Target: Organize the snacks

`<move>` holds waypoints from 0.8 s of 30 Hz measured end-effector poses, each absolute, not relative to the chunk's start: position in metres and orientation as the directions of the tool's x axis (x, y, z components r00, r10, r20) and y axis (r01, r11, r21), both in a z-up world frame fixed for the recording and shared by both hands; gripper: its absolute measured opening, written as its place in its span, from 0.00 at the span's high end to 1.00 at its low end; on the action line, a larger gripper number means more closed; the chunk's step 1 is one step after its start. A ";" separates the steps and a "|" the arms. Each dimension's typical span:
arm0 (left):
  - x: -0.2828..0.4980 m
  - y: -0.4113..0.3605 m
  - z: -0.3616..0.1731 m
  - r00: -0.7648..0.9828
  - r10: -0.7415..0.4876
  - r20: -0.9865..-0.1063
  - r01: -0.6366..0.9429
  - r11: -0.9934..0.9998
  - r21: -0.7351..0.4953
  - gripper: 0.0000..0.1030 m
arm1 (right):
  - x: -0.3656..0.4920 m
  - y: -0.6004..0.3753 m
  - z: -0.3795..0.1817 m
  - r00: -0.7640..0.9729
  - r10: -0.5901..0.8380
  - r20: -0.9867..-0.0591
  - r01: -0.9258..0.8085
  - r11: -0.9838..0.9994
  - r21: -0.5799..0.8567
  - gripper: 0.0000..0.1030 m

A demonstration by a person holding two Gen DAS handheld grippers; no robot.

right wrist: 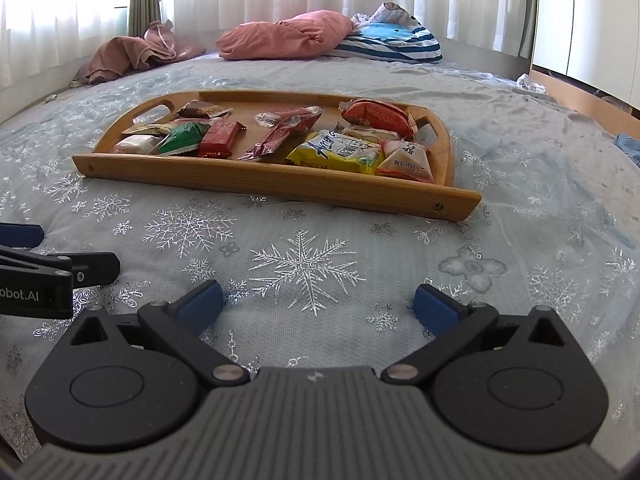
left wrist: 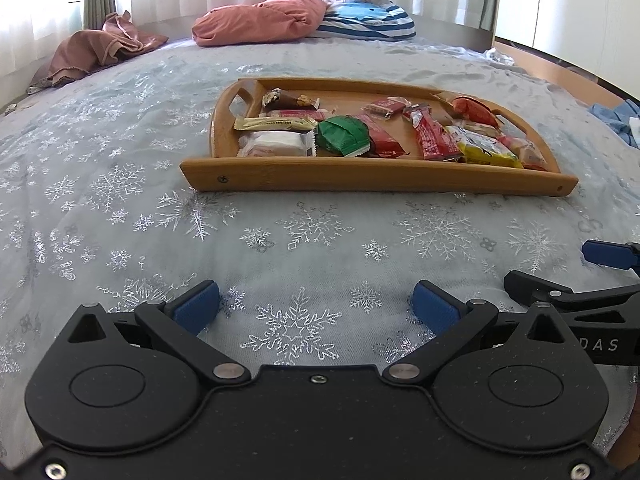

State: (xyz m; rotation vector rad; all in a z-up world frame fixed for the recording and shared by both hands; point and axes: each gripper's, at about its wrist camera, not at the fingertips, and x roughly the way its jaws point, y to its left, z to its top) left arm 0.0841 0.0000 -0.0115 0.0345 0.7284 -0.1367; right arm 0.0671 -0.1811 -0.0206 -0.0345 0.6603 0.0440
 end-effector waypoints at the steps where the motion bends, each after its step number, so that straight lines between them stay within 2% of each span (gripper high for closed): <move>1: 0.085 0.001 -0.011 0.736 -0.117 -0.667 0.138 0.990 -0.021 0.00 | 0.067 -0.181 -0.021 0.789 0.029 -0.614 -0.051 0.999 -0.018 0.00; 24: 0.085 0.002 -0.010 0.729 -0.114 -0.674 0.125 0.992 -0.033 0.00 | 0.070 -0.181 -0.021 0.780 0.034 -0.625 -0.053 0.998 -0.013 0.00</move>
